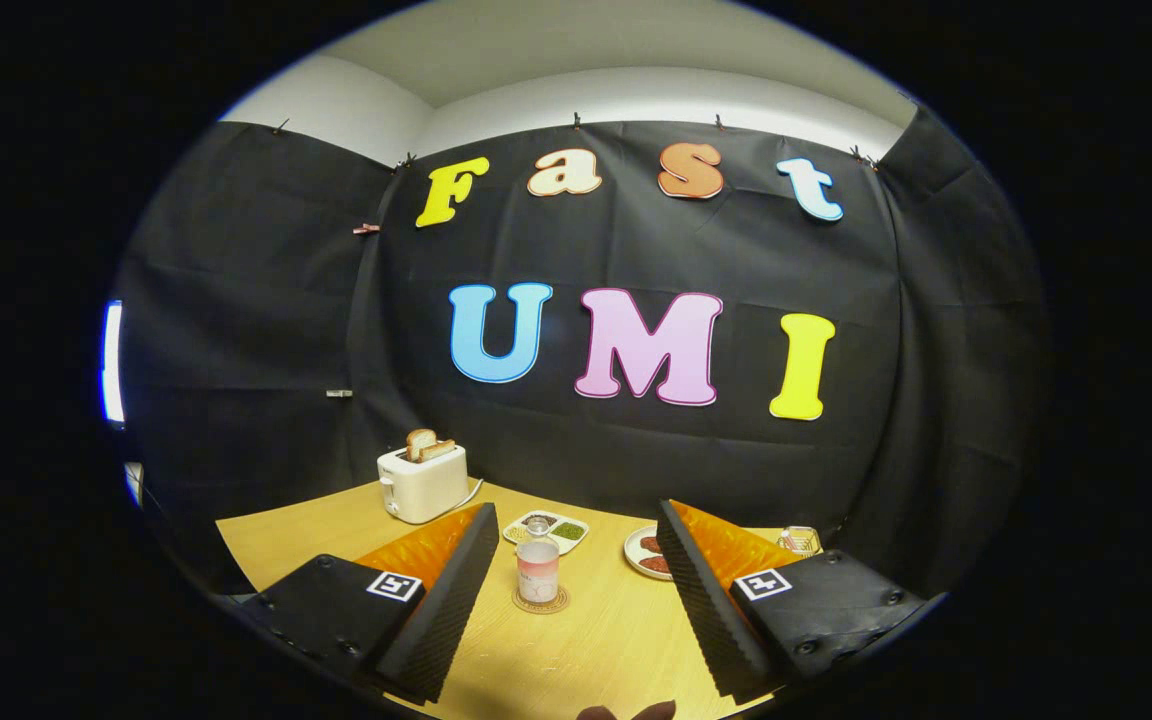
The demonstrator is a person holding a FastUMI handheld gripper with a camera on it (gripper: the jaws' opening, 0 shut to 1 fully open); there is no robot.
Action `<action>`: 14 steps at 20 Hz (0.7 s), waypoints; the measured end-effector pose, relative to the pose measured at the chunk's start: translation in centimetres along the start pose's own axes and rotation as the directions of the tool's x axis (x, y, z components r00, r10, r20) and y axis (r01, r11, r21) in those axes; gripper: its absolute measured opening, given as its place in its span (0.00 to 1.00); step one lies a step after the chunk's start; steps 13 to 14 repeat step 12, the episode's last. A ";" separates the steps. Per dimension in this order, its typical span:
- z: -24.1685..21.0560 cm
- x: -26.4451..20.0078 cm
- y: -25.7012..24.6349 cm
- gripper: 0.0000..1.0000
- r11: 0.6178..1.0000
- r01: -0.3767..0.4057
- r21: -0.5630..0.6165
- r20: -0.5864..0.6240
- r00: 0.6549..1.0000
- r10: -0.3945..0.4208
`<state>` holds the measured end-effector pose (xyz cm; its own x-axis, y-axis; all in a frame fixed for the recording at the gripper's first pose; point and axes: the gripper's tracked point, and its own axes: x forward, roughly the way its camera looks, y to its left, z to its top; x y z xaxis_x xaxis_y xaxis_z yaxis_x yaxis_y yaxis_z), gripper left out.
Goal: Take the bottle from table, then pour the juice into the cup, finally place the bottle on the coaster
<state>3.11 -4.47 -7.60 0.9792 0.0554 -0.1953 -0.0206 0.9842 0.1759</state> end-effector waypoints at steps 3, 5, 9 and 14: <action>0.1 -1.1 -0.9 0.97 1.000 0.016 -0.007 0.006 1.000 -0.016; 0.1 -1.7 -1.5 0.97 0.999 0.029 -0.020 0.006 1.000 -0.029; 0.2 -2.0 -2.3 0.97 0.998 0.052 -0.023 -0.006 0.999 -0.052; 0.7 -1.9 -3.2 0.97 0.995 0.089 -0.033 -0.005 0.996 -0.089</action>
